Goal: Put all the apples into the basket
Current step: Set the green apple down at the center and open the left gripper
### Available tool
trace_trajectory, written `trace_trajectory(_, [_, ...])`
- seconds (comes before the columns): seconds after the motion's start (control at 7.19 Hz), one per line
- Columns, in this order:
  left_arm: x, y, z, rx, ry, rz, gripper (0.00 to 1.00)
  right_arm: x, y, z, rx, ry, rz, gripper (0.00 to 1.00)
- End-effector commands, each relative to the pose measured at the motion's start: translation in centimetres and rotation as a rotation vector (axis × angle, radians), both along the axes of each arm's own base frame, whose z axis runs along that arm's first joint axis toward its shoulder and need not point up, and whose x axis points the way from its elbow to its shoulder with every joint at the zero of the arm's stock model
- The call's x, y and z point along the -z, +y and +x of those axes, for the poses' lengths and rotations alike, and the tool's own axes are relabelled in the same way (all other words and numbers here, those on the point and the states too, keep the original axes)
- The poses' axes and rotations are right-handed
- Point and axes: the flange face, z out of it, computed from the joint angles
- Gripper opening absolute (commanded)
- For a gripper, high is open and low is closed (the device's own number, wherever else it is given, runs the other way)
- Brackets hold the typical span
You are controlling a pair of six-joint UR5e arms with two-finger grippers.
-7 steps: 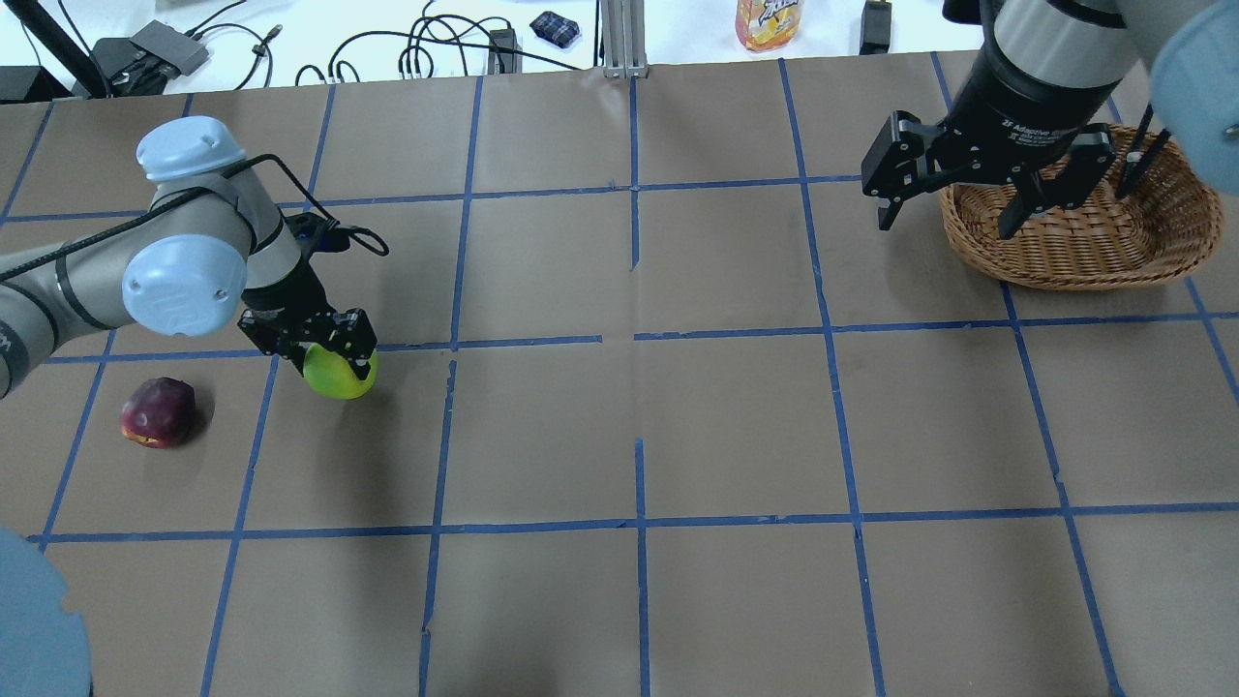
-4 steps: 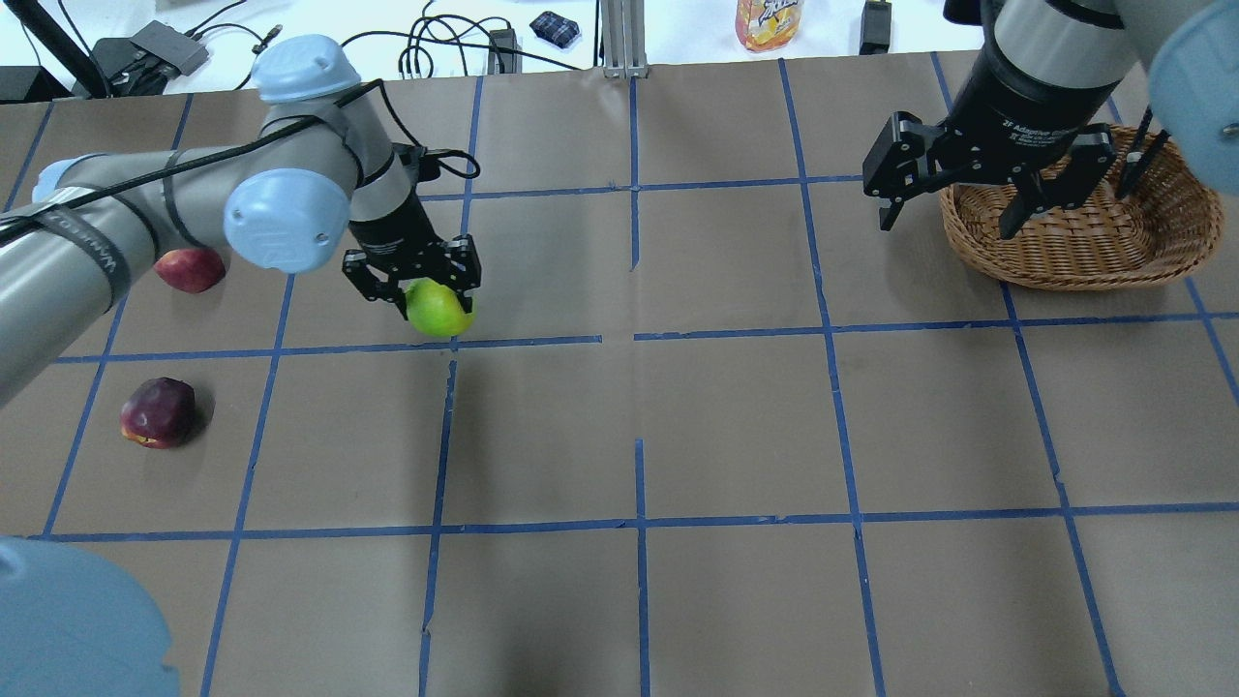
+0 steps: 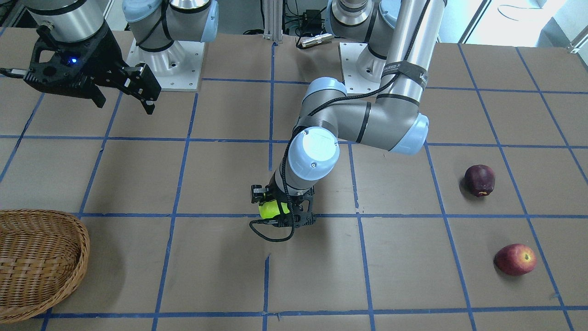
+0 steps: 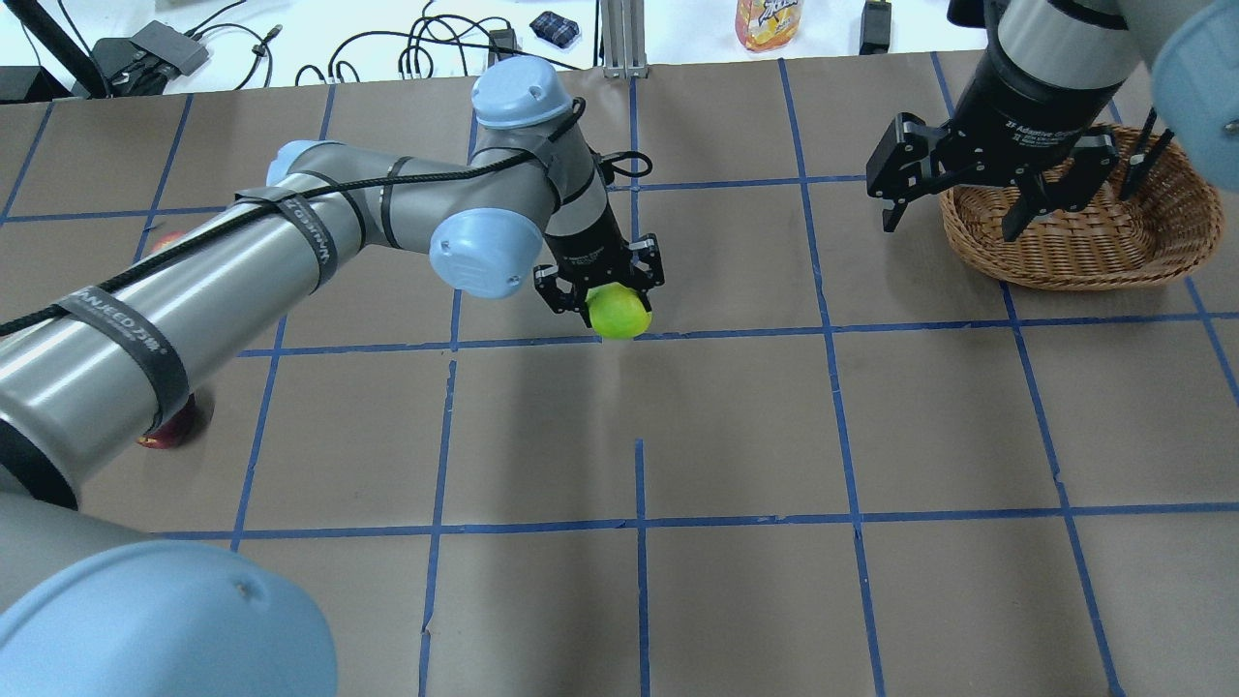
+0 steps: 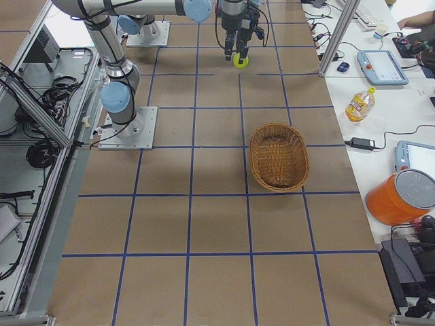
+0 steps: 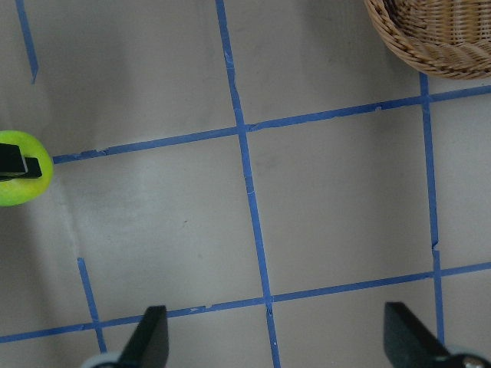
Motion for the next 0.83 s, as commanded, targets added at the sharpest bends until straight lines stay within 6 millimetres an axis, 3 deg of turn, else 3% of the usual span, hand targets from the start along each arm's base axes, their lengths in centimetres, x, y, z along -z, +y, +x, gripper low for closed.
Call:
trace_trajectory(0.0, [1.4,1.0,-0.8,0.02,-0.056,0.015,1.0,0.5,-0.2,0.0,0.001,0.0,0.01,1.0])
trace_trajectory(0.14, [1.3,0.7,-0.8,0.023,-0.054,0.007,1.0,1.7,-0.2,0.0,-0.002,-0.004,0.028,1.0])
trace_trajectory(0.28, [-1.7,-0.1,-0.4,0.008,-0.025,-0.039,1.0,4.2,-0.3,0.1,-0.001,-0.01,0.079,1.0])
trace_trajectory(0.42, [-4.6,-2.1,2.9,-0.05,-0.02,-0.055,1.0,6.4,-0.7,0.1,0.014,-0.017,0.127,1.0])
trace_trajectory(0.56, [-8.4,-3.6,6.9,-0.059,-0.021,-0.037,1.0,6.9,-1.1,0.4,0.013,-0.023,0.127,1.0])
trace_trajectory(0.7, [-10.7,-3.8,11.1,-0.013,-0.025,-0.003,1.0,7.0,-2.3,1.6,0.019,-0.044,0.06,1.0])
